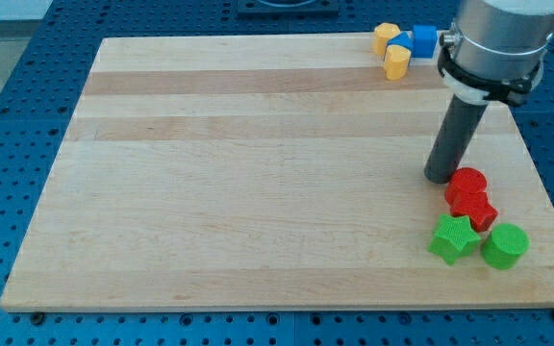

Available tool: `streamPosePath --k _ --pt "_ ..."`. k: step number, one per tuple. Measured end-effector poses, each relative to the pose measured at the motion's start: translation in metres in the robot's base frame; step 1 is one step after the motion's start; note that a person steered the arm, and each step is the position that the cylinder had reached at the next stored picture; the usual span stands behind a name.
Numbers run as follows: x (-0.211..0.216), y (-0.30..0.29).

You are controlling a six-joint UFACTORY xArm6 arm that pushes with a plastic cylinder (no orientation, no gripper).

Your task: Push the red blocks to the down side slightly

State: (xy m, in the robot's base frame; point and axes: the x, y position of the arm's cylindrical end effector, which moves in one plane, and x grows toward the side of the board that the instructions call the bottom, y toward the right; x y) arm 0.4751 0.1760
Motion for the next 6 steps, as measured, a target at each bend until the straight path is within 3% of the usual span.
streamPosePath --k 2,4,6 --pt "0.010 0.000" --pt "-0.024 0.013" --pt "0.010 0.033"
